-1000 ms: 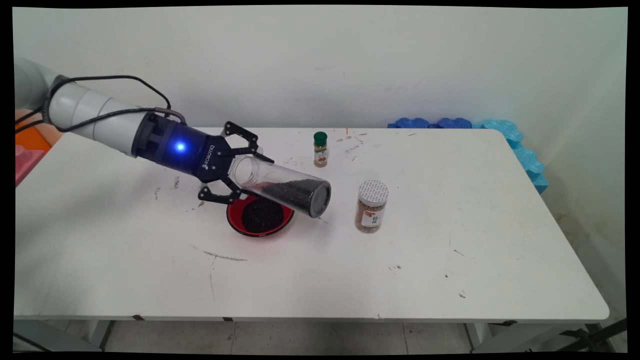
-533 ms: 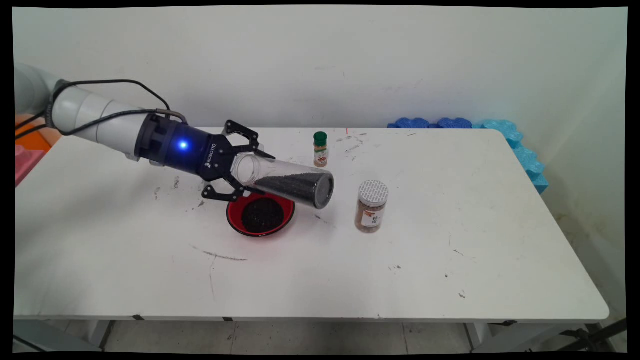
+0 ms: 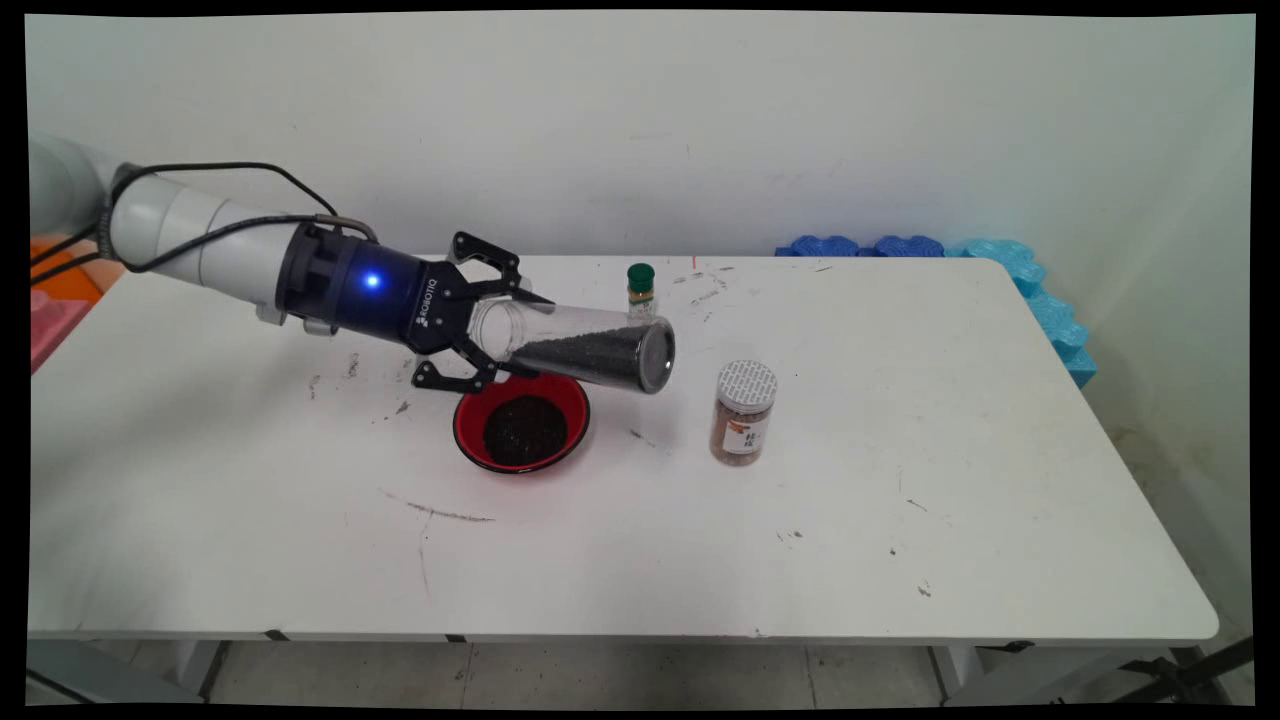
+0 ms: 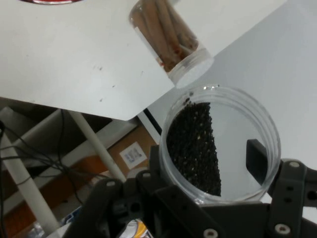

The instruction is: Pour the black seasoning powder in the red bowl

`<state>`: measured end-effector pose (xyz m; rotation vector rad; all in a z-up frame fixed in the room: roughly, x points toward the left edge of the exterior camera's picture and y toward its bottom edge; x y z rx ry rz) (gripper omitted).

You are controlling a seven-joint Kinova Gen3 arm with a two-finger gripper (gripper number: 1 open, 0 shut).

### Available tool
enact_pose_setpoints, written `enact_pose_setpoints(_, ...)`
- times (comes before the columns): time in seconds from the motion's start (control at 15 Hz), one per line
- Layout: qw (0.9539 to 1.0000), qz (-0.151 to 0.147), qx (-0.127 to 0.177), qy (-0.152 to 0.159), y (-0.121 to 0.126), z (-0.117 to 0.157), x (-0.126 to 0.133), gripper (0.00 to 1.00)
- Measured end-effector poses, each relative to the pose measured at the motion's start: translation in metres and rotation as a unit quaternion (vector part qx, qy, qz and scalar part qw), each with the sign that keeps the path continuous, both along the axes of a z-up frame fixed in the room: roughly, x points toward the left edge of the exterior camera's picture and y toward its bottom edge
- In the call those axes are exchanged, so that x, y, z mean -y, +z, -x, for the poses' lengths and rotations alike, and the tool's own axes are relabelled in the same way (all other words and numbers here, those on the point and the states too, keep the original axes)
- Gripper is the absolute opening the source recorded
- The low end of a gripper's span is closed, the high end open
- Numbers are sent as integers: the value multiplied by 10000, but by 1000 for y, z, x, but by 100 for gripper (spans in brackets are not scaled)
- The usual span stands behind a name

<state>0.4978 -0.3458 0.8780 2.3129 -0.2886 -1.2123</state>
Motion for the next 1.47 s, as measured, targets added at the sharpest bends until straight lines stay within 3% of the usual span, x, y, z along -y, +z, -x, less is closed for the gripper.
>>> enact_pose_setpoints(1.47,9966,-333,-526,538,3,0,4,0)
